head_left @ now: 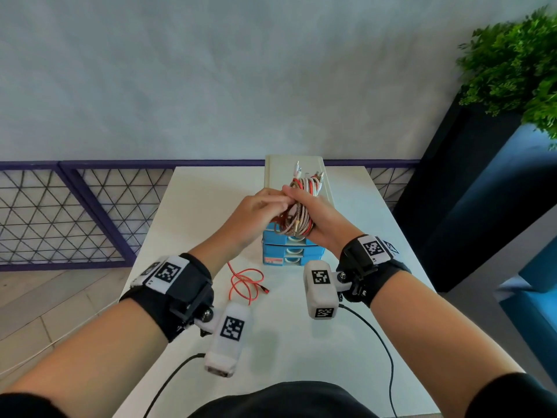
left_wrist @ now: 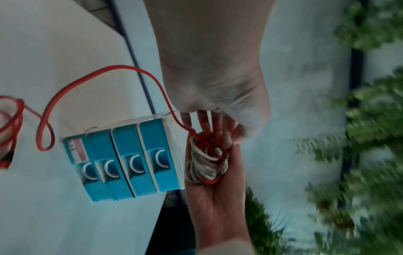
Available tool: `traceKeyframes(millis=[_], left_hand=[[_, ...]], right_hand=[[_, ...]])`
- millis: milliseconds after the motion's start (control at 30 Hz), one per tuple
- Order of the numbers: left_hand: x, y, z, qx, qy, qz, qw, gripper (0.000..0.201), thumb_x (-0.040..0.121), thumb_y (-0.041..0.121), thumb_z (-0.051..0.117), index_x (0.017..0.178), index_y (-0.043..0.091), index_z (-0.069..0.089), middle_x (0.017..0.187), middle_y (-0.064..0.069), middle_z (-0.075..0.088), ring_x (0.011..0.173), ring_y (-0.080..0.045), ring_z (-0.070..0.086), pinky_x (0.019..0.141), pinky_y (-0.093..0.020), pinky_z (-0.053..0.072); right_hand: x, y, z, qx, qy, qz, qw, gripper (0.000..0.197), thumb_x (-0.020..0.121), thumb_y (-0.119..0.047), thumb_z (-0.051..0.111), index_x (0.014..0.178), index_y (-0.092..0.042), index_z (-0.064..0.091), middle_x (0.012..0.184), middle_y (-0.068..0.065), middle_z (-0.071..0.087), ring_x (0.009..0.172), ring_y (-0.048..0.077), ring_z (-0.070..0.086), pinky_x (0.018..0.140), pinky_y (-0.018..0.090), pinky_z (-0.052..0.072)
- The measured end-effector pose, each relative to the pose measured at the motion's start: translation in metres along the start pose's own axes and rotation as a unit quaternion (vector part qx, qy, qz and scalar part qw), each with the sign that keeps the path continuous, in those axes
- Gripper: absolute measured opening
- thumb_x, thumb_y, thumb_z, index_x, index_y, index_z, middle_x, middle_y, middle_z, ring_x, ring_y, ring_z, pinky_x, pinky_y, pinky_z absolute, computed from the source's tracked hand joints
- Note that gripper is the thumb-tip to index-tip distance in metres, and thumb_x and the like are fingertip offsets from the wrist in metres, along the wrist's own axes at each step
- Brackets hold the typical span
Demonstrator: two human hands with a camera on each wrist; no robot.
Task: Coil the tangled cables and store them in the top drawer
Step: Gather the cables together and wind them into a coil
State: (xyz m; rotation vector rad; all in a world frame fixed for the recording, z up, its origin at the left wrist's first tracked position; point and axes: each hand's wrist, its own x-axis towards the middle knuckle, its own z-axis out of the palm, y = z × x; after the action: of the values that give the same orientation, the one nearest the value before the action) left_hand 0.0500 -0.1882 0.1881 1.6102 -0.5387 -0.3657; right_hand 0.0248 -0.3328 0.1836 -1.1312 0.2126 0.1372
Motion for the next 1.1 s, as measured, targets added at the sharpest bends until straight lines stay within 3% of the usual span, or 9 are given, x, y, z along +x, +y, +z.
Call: traceKeyframes(millis=[100, 333, 467, 533, 600, 667, 767, 933, 1100], left_hand=[[0.0, -0.003, -0.004, -0.016, 0.039, 0.007, 0.999, 0.03, 0.094, 0.006, 0.044, 0.094, 0.017, 0.071, 0.105, 0.0, 0.065, 0.103, -0.016, 0.063, 0.086, -0.024, 0.051], [0.0, -0.012, -0.002, -0.046, 0.157, 0.023, 0.986, 0.005, 0.098, 0.012, 0.043, 0.099, 0.017, 0.043, 0.101, 0.001, 0.049, 0.093, -0.016, 0.067, 0.081, -0.029, 0.057], [0.0, -0.018, -0.015, 0.217, -0.04, -0.006, 0.975, 0.032, 0.101, 0.035, 0.032, 0.096, 0.014, 0.056, 0.09, 0.003, 0.061, 0.091, -0.016, 0.06, 0.091, -0.036, 0.048], [-0.003, -0.016, -0.019, 0.181, -0.101, -0.036, 0.978, 0.034, 0.101, 0.032, 0.032, 0.085, 0.017, 0.058, 0.074, 0.001, 0.059, 0.075, -0.015, 0.058, 0.085, -0.04, 0.048], [-0.006, -0.014, -0.025, 0.104, -0.168, -0.097, 0.975, 0.03, 0.101, 0.029, 0.034, 0.086, 0.017, 0.057, 0.067, 0.001, 0.05, 0.061, -0.012, 0.051, 0.07, -0.03, 0.047], [-0.011, -0.013, -0.032, 0.038, -0.243, -0.175, 0.953, 0.033, 0.101, 0.031, 0.033, 0.091, 0.016, 0.06, 0.064, 0.003, 0.043, 0.058, -0.012, 0.043, 0.067, -0.025, 0.041], [-0.015, -0.007, -0.04, 0.003, -0.263, -0.225, 0.938, 0.037, 0.1, 0.033, 0.033, 0.098, 0.015, 0.065, 0.065, 0.002, 0.037, 0.059, -0.013, 0.038, 0.068, -0.025, 0.039], [0.001, 0.005, -0.035, 0.319, -0.172, -0.06, 0.93, 0.019, 0.095, 0.023, 0.053, 0.093, 0.022, 0.072, 0.069, 0.008, 0.054, 0.07, -0.011, 0.048, 0.067, -0.019, 0.041], [0.016, 0.014, -0.025, 0.295, -0.001, 0.071, 0.953, 0.009, 0.086, 0.019, 0.066, 0.086, 0.023, 0.074, 0.079, 0.012, 0.069, 0.074, -0.005, 0.061, 0.075, -0.029, 0.051]], right_hand=[[0.003, -0.001, 0.0, -0.05, 0.02, -0.022, 0.998, 0.027, 0.088, -0.022, 0.067, 0.105, -0.001, 0.063, 0.091, 0.018, 0.068, 0.091, 0.035, 0.066, 0.091, 0.053, 0.052], [0.008, -0.012, 0.003, -0.051, 0.076, -0.076, 0.993, 0.012, 0.093, -0.014, 0.06, 0.095, -0.002, 0.06, 0.077, 0.013, 0.066, 0.068, 0.022, 0.068, 0.069, 0.038, 0.06], [0.008, -0.02, -0.005, -0.007, 0.073, -0.111, 0.991, 0.009, 0.095, -0.012, 0.057, 0.095, -0.003, 0.055, 0.069, 0.008, 0.06, 0.058, 0.018, 0.063, 0.062, 0.035, 0.059], [0.009, -0.025, -0.008, -0.003, 0.087, -0.124, 0.988, 0.009, 0.095, -0.012, 0.057, 0.09, -0.006, 0.056, 0.068, 0.007, 0.059, 0.058, 0.018, 0.063, 0.063, 0.036, 0.059], [0.009, -0.032, -0.014, 0.01, 0.109, -0.151, 0.982, 0.011, 0.096, -0.013, 0.056, 0.087, -0.007, 0.056, 0.067, 0.006, 0.058, 0.058, 0.017, 0.062, 0.064, 0.037, 0.058], [0.008, -0.039, -0.02, 0.012, 0.13, -0.174, 0.976, 0.011, 0.096, -0.013, 0.055, 0.087, -0.008, 0.055, 0.068, 0.006, 0.058, 0.06, 0.016, 0.063, 0.067, 0.038, 0.058], [0.002, -0.045, -0.027, 0.008, 0.127, -0.173, 0.977, 0.011, 0.097, -0.014, 0.054, 0.088, -0.008, 0.056, 0.071, 0.007, 0.06, 0.066, 0.018, 0.064, 0.075, 0.042, 0.058], [-0.002, -0.043, -0.03, -0.032, 0.035, -0.068, 0.997, 0.016, 0.096, -0.019, 0.054, 0.091, -0.005, 0.058, 0.095, 0.017, 0.071, 0.09, 0.027, 0.071, 0.083, 0.044, 0.057], [-0.006, -0.034, -0.023, -0.094, -0.071, 0.013, 0.993, 0.015, 0.095, -0.021, 0.055, 0.093, -0.007, 0.061, 0.107, 0.021, 0.069, 0.1, 0.031, 0.068, 0.088, 0.044, 0.054]])
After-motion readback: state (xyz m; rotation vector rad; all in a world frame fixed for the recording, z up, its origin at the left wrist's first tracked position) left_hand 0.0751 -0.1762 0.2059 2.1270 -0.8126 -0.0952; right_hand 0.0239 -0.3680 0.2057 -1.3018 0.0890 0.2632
